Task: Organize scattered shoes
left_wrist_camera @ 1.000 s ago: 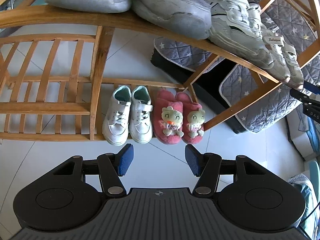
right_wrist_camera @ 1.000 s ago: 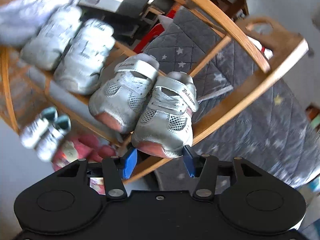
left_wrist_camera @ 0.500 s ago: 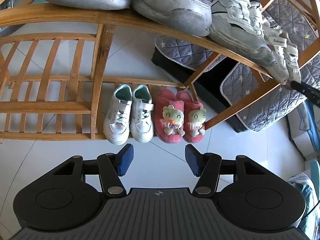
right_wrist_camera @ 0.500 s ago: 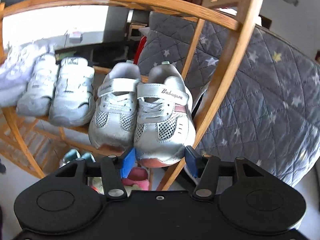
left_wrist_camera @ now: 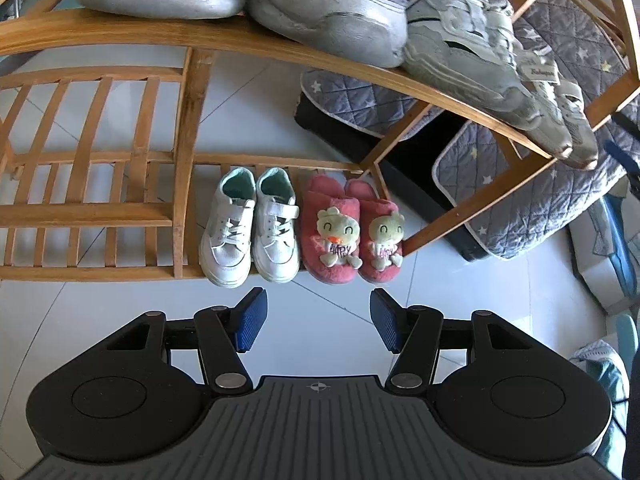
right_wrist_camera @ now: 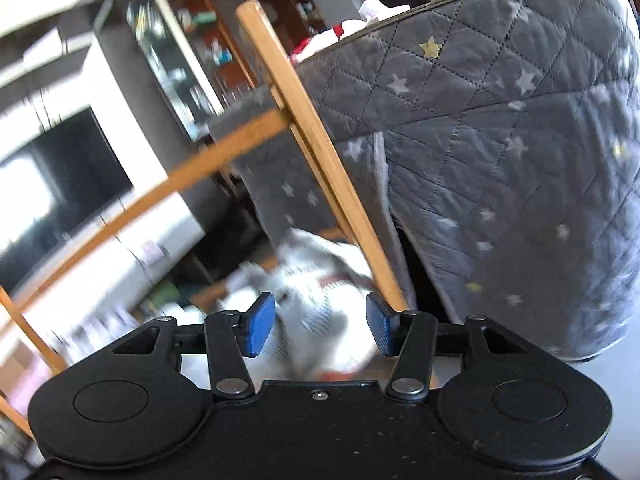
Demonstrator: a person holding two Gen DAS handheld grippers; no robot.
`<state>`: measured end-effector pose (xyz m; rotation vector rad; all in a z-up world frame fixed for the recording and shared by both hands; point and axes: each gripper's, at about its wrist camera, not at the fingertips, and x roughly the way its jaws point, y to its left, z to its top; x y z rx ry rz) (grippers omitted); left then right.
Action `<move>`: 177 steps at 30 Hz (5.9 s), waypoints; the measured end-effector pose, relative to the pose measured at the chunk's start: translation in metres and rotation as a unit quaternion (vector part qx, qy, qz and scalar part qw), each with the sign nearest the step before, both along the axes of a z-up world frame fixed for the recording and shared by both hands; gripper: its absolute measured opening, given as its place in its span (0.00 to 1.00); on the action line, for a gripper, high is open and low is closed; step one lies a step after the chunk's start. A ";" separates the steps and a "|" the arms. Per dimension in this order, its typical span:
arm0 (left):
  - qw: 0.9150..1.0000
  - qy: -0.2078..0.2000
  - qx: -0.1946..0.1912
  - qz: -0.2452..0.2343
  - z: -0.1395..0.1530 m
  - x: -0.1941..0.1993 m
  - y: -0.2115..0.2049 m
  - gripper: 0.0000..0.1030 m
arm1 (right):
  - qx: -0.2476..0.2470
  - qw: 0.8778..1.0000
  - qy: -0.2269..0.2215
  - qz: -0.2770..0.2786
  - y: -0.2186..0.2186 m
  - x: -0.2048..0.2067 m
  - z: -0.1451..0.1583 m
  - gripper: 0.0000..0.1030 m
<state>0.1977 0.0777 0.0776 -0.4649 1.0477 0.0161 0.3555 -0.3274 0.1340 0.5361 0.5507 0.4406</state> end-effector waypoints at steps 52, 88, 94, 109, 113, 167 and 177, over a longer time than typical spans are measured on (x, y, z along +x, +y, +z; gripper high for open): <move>0.999 -0.002 0.037 0.031 0.016 -0.017 -0.010 0.66 | -0.222 0.973 0.057 0.009 0.140 -0.132 -0.039 1.00; 0.995 0.012 0.094 0.043 0.008 -0.031 -0.024 0.74 | -0.262 0.952 0.127 0.096 0.185 -0.130 -0.072 1.00; 0.995 0.017 0.095 0.035 0.002 -0.031 -0.030 0.75 | -0.280 0.946 0.135 0.088 0.184 -0.127 -0.079 1.00; 0.996 0.014 0.092 0.020 -0.011 -0.024 -0.058 0.75 | -0.324 0.939 0.101 0.046 0.165 -0.130 -0.089 1.00; 0.995 0.015 0.100 0.024 -0.014 -0.024 -0.061 0.75 | -0.352 0.934 0.057 0.038 0.166 -0.137 -0.087 1.00; 0.985 -0.003 0.171 -0.002 -0.035 -0.037 -0.097 0.80 | -0.383 0.921 0.063 0.023 0.142 -0.141 -0.100 1.00; 0.984 0.013 0.180 0.006 -0.053 -0.039 -0.092 0.80 | -0.407 0.908 0.097 0.024 0.142 -0.137 -0.124 1.00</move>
